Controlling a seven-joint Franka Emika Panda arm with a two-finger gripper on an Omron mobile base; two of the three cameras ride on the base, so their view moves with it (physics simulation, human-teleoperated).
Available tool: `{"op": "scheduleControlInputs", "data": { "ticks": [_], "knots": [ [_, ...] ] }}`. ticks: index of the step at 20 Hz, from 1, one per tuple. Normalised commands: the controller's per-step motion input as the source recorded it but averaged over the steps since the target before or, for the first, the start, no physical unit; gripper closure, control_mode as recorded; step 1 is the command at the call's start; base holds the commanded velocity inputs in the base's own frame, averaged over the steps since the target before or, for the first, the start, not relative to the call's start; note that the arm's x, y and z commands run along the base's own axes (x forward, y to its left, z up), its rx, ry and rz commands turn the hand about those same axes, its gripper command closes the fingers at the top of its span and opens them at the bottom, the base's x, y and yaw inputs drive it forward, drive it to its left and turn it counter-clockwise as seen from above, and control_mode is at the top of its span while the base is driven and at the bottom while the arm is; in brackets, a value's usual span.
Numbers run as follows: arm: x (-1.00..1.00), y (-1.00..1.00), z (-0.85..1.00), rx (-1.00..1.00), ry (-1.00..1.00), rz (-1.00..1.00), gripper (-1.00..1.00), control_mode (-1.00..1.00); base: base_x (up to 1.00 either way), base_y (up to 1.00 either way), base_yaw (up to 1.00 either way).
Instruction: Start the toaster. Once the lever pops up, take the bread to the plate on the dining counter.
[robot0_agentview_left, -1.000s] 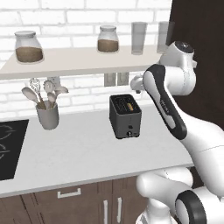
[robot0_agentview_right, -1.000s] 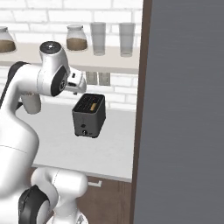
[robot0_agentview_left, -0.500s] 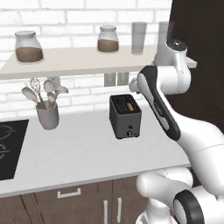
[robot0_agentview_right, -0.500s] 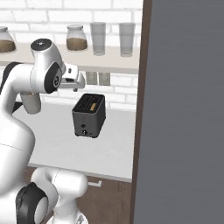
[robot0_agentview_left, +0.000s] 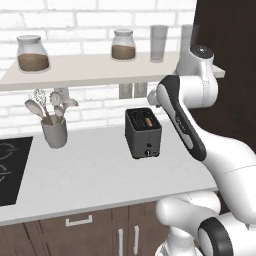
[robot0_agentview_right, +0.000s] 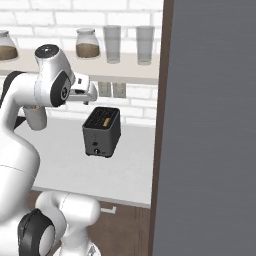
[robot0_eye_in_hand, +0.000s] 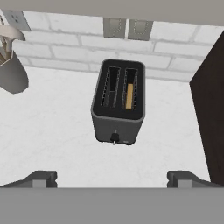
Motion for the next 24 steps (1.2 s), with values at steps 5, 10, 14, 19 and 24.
{"op": "scheduleControlInputs", "data": {
  "ticks": [5,10,14,19,24],
  "knots": [
    [0.00,0.00,0.00,0.00,0.00,0.00,-1.00,-1.00,0.00,0.00,0.00],
    [0.00,0.00,0.00,0.00,0.00,0.00,-1.00,-1.00,0.00,0.00,0.00],
    [0.00,0.00,0.00,0.00,0.00,0.00,-1.00,-1.00,0.00,0.00,0.00],
    [0.00,0.00,0.00,0.00,0.00,0.00,-1.00,-1.00,0.00,0.00,0.00],
    [0.00,0.00,0.00,0.00,0.00,0.00,-1.00,-1.00,0.00,0.00,0.00]
  ]
}}
